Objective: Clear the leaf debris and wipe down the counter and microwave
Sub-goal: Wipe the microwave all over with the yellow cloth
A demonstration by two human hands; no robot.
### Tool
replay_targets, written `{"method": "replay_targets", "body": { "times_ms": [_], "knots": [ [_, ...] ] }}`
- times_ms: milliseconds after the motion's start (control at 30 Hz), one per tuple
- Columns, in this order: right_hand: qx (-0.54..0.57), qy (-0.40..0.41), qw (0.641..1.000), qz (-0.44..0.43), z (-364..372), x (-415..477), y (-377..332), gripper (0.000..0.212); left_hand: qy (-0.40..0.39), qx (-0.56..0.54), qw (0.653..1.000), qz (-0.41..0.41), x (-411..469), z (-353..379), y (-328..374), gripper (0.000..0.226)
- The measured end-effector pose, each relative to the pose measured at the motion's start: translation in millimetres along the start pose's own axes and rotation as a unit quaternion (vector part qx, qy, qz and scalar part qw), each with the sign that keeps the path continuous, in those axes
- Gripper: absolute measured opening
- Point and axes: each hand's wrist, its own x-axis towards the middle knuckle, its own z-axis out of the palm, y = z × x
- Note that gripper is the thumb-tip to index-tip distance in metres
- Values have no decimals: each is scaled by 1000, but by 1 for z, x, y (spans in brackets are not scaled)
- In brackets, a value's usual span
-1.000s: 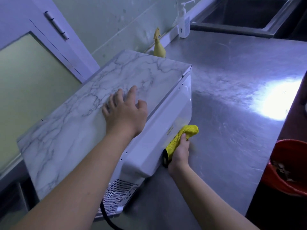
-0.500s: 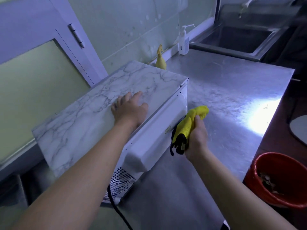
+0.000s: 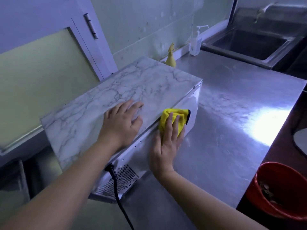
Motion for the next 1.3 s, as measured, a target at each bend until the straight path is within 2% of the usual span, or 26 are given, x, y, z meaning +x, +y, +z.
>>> {"method": "replay_targets", "body": {
  "times_ms": [67,133,200,267,367,433,500,600,667,767,867,967,1000,1033,1133,1200,1300],
  "knots": [
    [-16,-24,988,-149,-4,-21,32,61,8,-5,1000,3,-1,1,-2,57],
    [-36,-37,960,-276,-9,-18,68,58,9,-11,1000,5,0,3,-3,58],
    [-37,-24,943,-331,-8,-8,91,58,9,-15,1000,5,0,3,-3,61],
    [-17,-7,945,-325,1,-7,101,59,13,-20,1000,5,1,2,-5,60],
    [26,12,974,-225,12,-22,102,58,13,-25,1000,10,1,2,-5,56],
    [70,20,991,-111,17,-31,97,58,16,-28,999,10,1,3,-5,54],
    [129,33,991,25,21,-36,89,62,20,-30,999,9,1,3,-6,52],
    [231,77,937,249,22,-29,73,69,23,-36,999,8,2,3,-5,51],
    [263,99,894,349,17,-23,68,59,23,-36,999,8,2,2,-5,51],
    [328,77,840,425,5,-23,62,41,21,-36,999,5,2,2,-4,51],
    [344,0,791,506,-17,-40,59,25,21,-44,999,3,1,1,-5,50],
    [347,-51,728,589,-49,-51,54,36,22,-51,998,3,1,1,-4,50],
    [351,-47,727,588,-59,-47,50,38,23,-49,999,2,1,1,-5,50],
    [360,-33,746,559,-66,-38,45,35,22,-48,999,2,1,2,-5,50],
    [366,-5,856,366,-72,4,12,37,18,-47,999,5,1,3,-5,50],
    [298,-29,912,281,-54,21,-16,46,18,-49,999,4,1,3,-4,52],
    [173,-38,963,205,-21,12,-41,53,15,-54,998,1,2,1,-5,55]
  ]
}}
